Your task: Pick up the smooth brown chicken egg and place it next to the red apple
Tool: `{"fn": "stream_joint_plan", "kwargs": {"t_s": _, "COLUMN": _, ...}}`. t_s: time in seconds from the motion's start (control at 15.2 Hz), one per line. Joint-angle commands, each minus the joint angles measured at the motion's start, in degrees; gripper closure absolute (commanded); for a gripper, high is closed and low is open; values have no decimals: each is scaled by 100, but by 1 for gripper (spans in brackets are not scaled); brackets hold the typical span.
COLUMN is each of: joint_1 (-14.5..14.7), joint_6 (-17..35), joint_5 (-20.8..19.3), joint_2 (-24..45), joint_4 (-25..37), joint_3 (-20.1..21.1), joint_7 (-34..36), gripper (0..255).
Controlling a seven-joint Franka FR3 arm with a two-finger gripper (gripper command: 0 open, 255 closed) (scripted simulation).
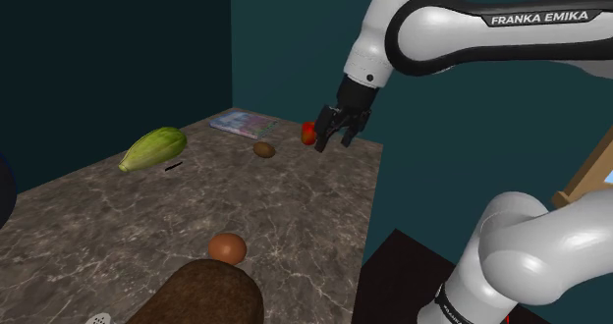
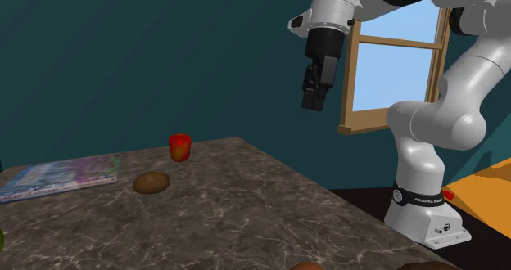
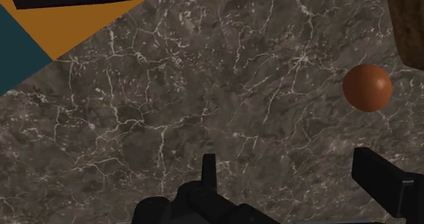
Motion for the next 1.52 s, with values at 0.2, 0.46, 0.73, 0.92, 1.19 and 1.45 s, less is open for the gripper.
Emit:
{"fn": "stream_joint_plan", "kwargs": {"t_s": 0.2, "joint_1": 255, "joint_6": 946, "joint_5": 390, "joint_2": 552, "joint_4": -315, "joint_3": 378, "joint_7": 260, "gripper": 0}}
{"fn": "stream_joint_plan", "kwargs": {"t_s": 0.46, "joint_1": 452, "joint_6": 1682, "joint_5": 676, "joint_2": 1079, "joint_4": -454, "joint_3": 670, "joint_7": 426, "gripper": 0}}
{"fn": "stream_joint_plan", "kwargs": {"t_s": 0.73, "joint_1": 634, "joint_6": 2426, "joint_5": 921, "joint_2": 1724, "joint_4": -467, "joint_3": 966, "joint_7": 584, "gripper": 0}}
{"fn": "stream_joint_plan", "kwargs": {"t_s": 0.92, "joint_1": 750, "joint_6": 2975, "joint_5": 1057, "joint_2": 2273, "joint_4": -394, "joint_3": 1190, "joint_7": 706, "gripper": 0}}
{"fn": "stream_joint_plan", "kwargs": {"t_s": 1.19, "joint_1": 871, "joint_6": 3677, "joint_5": 1125, "joint_2": 3072, "joint_4": -192, "joint_3": 1483, "joint_7": 904, "gripper": 0}}
{"fn": "stream_joint_plan", "kwargs": {"t_s": 1.45, "joint_1": 914, "joint_6": 4149, "joint_5": 1044, "joint_2": 3629, "joint_4": -58, "joint_3": 1638, "joint_7": 1057, "gripper": 0}}
